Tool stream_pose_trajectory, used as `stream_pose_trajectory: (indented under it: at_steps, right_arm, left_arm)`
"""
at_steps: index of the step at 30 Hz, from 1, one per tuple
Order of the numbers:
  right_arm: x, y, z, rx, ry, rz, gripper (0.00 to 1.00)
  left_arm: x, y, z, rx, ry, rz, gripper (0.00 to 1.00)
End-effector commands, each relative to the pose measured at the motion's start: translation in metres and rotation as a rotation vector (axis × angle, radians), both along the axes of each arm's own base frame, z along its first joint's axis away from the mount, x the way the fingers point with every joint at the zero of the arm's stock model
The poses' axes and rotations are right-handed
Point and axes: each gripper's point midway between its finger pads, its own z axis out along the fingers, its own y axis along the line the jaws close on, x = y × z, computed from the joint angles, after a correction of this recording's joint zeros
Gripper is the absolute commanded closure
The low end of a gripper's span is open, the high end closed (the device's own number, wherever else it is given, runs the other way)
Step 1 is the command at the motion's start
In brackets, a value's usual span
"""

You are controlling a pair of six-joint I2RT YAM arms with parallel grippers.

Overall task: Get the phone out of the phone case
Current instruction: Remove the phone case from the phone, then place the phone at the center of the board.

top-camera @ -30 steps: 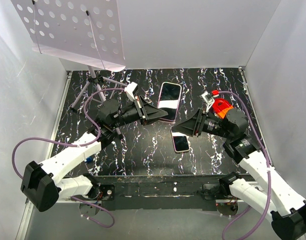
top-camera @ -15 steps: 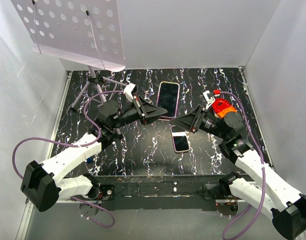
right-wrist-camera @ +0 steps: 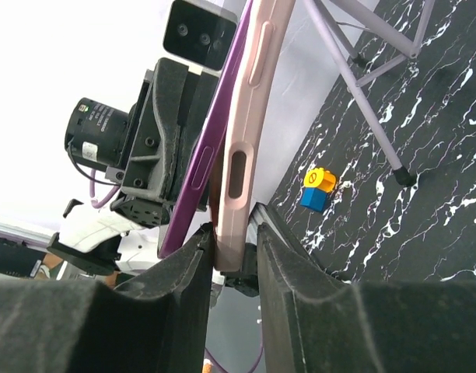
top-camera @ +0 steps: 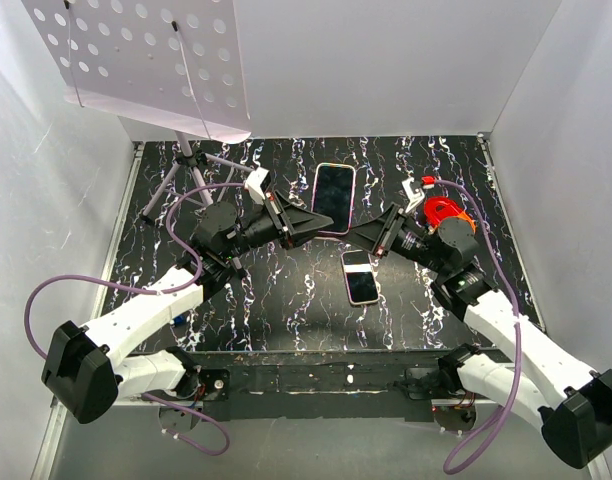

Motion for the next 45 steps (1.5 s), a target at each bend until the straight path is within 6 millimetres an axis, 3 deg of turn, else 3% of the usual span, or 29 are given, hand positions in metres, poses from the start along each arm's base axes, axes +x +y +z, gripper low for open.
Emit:
stream_pose_trajectory:
  at_steps: [1, 2, 4, 6, 7, 9, 13, 16, 20, 26, 30, 34, 36, 39, 42, 45]
  right_arm:
    - [0.015, 0.000, 0.033, 0.063, -0.066, -0.060, 0.67]
    - [0.017, 0.001, 0.031, 0.058, -0.063, -0.063, 0.74]
    - [0.028, 0.001, 0.020, -0.001, -0.022, -0.103, 0.98]
    - [0.051, -0.021, -0.030, -0.215, 0.148, -0.288, 0.99]
    - [0.055, -0.039, -0.066, -0.345, 0.257, -0.380, 0.99]
    - [0.063, -0.075, -0.109, -0.515, 0.352, -0.534, 0.99]
    - [0.059, -0.113, -0.153, -0.680, 0.405, -0.624, 0.99]
    - [0.054, -0.127, -0.155, -0.736, 0.370, -0.638, 0.99]
    - [0.038, -0.130, -0.124, -0.703, 0.259, -0.600, 0.99]
    - [0.008, -0.132, -0.079, -0.624, 0.131, -0.543, 0.99]
    - [-0.004, -0.129, -0.078, -0.582, 0.133, -0.511, 0.99]
    - [-0.016, -0.122, -0.085, -0.547, 0.155, -0.452, 0.99]
    - [-0.021, -0.120, -0.087, -0.539, 0.155, -0.432, 0.99]
    - [-0.031, -0.116, -0.088, -0.536, 0.152, -0.385, 0.99]
    - [-0.039, -0.113, -0.089, -0.528, 0.148, -0.343, 0.99]
    - [-0.045, -0.108, -0.090, -0.509, 0.145, -0.307, 0.99]
  left_arm:
    - [-0.019, 0.012, 0.041, -0.099, -0.117, -0.014, 1.00]
    - [-0.019, 0.011, 0.040, -0.100, -0.116, -0.018, 1.00]
    - [-0.017, 0.010, 0.037, -0.094, -0.116, -0.019, 1.00]
    - [-0.015, 0.010, 0.035, -0.081, -0.127, -0.008, 1.00]
    - [-0.014, 0.009, 0.032, -0.066, -0.129, -0.003, 1.00]
    - [-0.013, 0.009, 0.030, -0.053, -0.139, 0.004, 1.00]
    - [-0.007, 0.005, 0.025, -0.036, -0.145, 0.011, 1.00]
    - [0.002, 0.001, 0.013, -0.007, -0.132, 0.026, 1.00]
    - [0.028, -0.004, -0.021, 0.090, -0.101, 0.087, 1.00]
    - [0.099, -0.001, -0.092, 0.313, -0.063, 0.297, 1.00]
    - [0.160, 0.002, -0.143, 0.448, -0.039, 0.415, 1.00]
    - [0.216, 0.001, -0.181, 0.456, 0.001, 0.409, 1.00]
    - [0.241, 0.002, -0.213, 0.513, 0.024, 0.360, 1.00]
    - [0.266, -0.001, -0.227, 0.517, 0.023, 0.262, 1.00]
    - [0.289, 0.021, -0.241, 0.544, 0.058, 0.302, 1.00]
    - [0.307, 0.023, -0.244, 0.522, 0.055, 0.279, 1.00]
